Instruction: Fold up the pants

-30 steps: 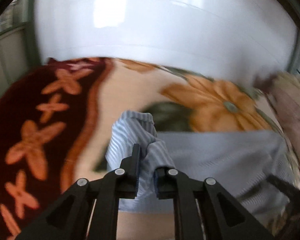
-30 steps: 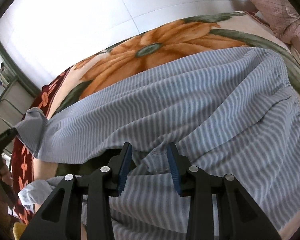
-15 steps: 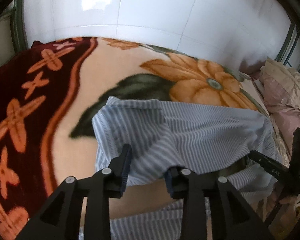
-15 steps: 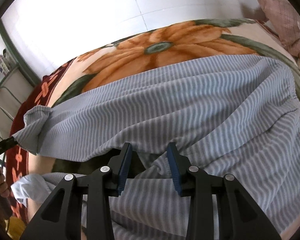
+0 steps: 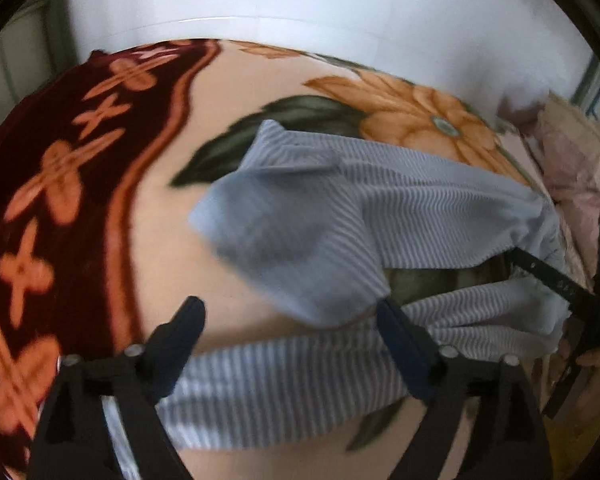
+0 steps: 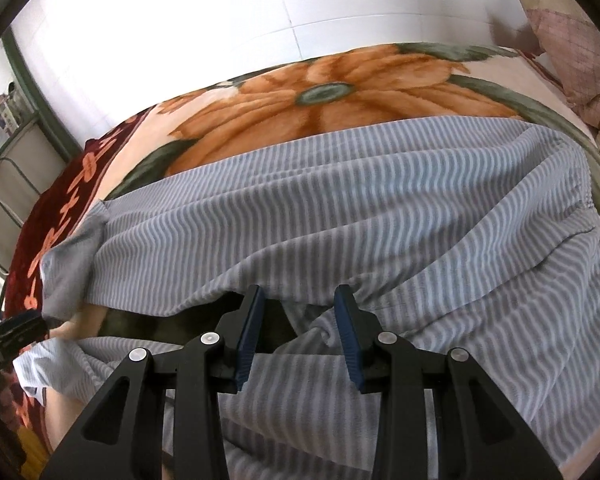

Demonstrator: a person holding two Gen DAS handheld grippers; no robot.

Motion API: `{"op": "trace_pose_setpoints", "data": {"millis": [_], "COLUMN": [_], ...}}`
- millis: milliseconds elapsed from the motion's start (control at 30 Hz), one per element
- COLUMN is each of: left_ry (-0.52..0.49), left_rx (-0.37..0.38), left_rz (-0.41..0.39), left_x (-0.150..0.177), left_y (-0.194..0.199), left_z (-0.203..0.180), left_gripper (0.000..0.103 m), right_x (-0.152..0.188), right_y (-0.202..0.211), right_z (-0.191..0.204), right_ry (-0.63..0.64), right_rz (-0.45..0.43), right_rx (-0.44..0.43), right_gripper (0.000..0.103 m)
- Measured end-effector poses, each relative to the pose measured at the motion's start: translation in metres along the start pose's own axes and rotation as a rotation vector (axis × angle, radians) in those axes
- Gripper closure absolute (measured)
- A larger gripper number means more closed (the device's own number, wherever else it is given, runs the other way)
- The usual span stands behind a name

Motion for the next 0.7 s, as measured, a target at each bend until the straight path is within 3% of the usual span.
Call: {"op": "trace_pose_setpoints", "data": {"millis": [200,300,400,467,533,600,700], "left_ry": [0.121,0.194,0.190,0.167,0.126,0.087,0.068], "left_rx": [0.000,0.073,0.106,0.087,0.046,-0.017,-0.059], "left_rz": [-0.042,-0.050,-0.048,-0.051,-0.051,-0.047,-0.040], "left_x": [0.001,-0.007,-0.014,-0.017,-0.021,-0.022,-0.023], "left_y": [0.011,0.007,-0.004,-0.013,-0.023,-0.030,-0.035], "left_z": [0.030,0.035,0.023,0.011,0.001,-0.005,-0.001], "left_gripper": [0.012,0.012,0.012,0.014,0.025,0.048,0.071], "right_x": [0.002,0.002,0.001,0.001,0.001,0.001,0.001], "right_y": [-0.001,-0.002,-0.004,-0.004,-0.004,-0.004,-0.004], "right_z": [0.004,0.004,0.003,0.003,0.003,0.002,0.002], "right_ry": [0.024,0.021,0.013,0.007,0.004,0.003,0.003], "right_rz": [0.003,0.007,0.009,0.009,0.009,0.008,0.006], "right_rx": [0.011,0.012,0.007,0.005,0.004,0.002,0.002], "right_gripper": [0.065,0.066,0.065,0.065,0.065,0.065,0.065]}}
Point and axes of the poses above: each gripper's, at about its wrist camera, not at the fingertips, and y roughly against the way its jaws point, z to its left, x to its underside, the point moved 1 cm from there along -y, roughly the way its jaws point, and after that the axes turned 5 degrees about y, right-handed, at the moved point
